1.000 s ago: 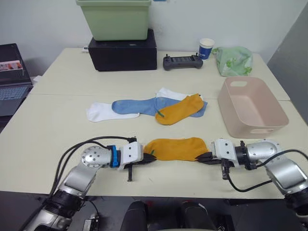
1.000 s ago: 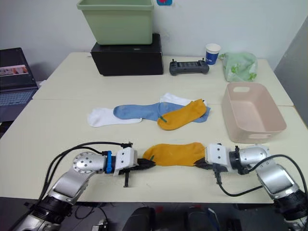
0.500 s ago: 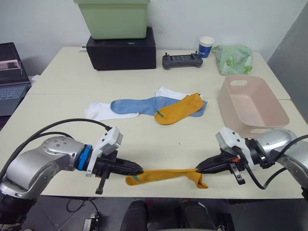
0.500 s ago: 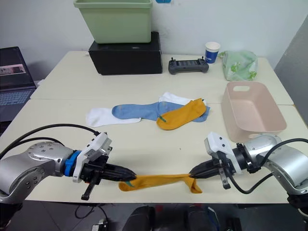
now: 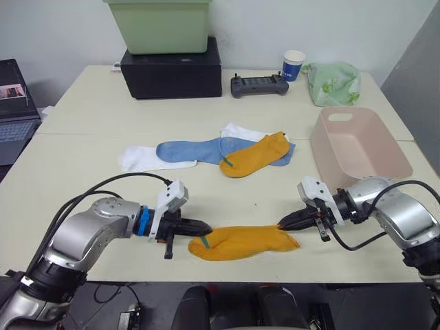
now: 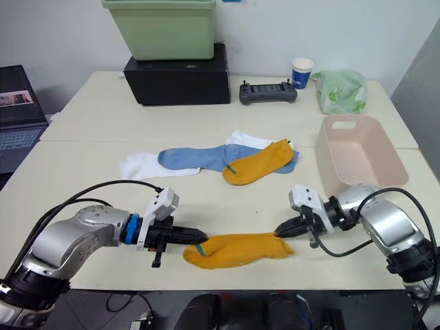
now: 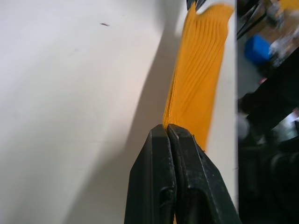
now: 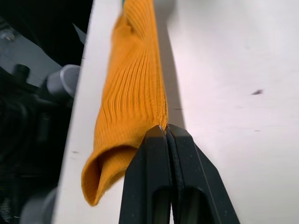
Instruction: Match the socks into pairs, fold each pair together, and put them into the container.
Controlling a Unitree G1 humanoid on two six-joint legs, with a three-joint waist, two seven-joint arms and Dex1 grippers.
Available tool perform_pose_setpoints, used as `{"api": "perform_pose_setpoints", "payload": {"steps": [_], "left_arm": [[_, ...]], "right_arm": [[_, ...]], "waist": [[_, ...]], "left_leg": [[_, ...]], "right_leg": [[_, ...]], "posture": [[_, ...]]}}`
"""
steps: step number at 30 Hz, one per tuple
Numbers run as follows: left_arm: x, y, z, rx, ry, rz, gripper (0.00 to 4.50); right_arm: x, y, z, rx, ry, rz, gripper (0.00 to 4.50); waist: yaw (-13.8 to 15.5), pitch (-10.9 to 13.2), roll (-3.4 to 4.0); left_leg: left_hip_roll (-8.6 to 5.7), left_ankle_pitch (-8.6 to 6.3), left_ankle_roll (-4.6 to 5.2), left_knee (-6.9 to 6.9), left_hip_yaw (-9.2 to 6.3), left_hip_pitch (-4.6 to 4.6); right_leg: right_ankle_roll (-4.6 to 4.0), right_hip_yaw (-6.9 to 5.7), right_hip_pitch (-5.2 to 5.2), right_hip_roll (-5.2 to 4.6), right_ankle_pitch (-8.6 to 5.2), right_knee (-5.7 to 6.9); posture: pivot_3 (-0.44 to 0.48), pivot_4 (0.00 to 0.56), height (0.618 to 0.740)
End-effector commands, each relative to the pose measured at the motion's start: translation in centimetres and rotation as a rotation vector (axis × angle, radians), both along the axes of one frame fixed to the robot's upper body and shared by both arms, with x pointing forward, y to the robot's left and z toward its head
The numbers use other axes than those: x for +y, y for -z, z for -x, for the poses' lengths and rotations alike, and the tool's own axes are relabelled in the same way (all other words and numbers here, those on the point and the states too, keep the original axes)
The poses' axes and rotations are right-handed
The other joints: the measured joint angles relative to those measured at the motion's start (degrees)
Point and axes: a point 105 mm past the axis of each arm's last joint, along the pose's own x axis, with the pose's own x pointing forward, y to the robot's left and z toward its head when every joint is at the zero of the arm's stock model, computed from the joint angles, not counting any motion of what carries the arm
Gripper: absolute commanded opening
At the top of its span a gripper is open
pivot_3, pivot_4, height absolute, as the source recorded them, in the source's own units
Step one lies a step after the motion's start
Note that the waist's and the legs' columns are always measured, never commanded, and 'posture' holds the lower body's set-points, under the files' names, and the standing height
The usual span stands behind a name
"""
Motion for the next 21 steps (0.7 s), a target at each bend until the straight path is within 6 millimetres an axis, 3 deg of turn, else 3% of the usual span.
{"api": "perform_pose_setpoints", "payload": {"steps": [1,6,17,20,21], "left_arm": [[-0.7,0.1,-1.7,-0.068,-0.013,-0.005,0.01],[-0.7,0.9,-3.5,-0.147,-0.016,-0.065,0.01],[-0.8,1.2,-5.7,-0.23,-0.04,-0.083,0.01],[-0.6,1.0,-6.0,-0.236,-0.053,-0.072,0.0],[-0.4,0.8,-6.1,-0.243,-0.065,-0.069,0.4]], "right_arm": [[0.2,-0.1,-0.9,-0.06,-0.027,0.01,0.01],[0.3,0.3,-2.9,-0.147,0.003,0.019,0.01],[0.2,0.7,-4.0,-0.195,0.035,0.013,0.01],[0.2,0.0,-5.0,-0.257,0.078,-0.012,0.65],[-0.2,-0.4,-5.4,-0.275,0.103,-0.018,0.98]], "waist": [[0.0,0.0,0.0],[0.1,0.0,0.0],[0.1,0.0,0.0],[0.1,0.0,0.0],[0.1,0.0,0.0]], "left_leg": [[0.0,0.0,0.0,0.02,-0.03,-0.06],[0.01,0.0,-0.01,0.09,-0.05,-0.37],[0.0,0.02,0.0,0.19,-0.11,-0.34],[0.0,0.02,0.0,0.19,-0.12,-0.33],[0.0,0.02,0.0,0.19,-0.12,-0.33]], "right_leg": [[0.0,-0.03,-0.03,0.0,0.0,0.0],[-0.01,-0.08,-0.25,0.0,0.0,-0.02],[-0.02,-0.13,-0.19,0.0,0.02,0.11],[-0.02,-0.13,-0.19,-0.01,0.02,0.14],[-0.02,-0.13,-0.19,-0.01,0.02,0.15]], "posture": [[0.0,0.15,0.74],[0.0,0.15,0.74],[0.0,0.15,0.74],[0.0,0.15,0.74],[0.0,0.15,0.74]]}}
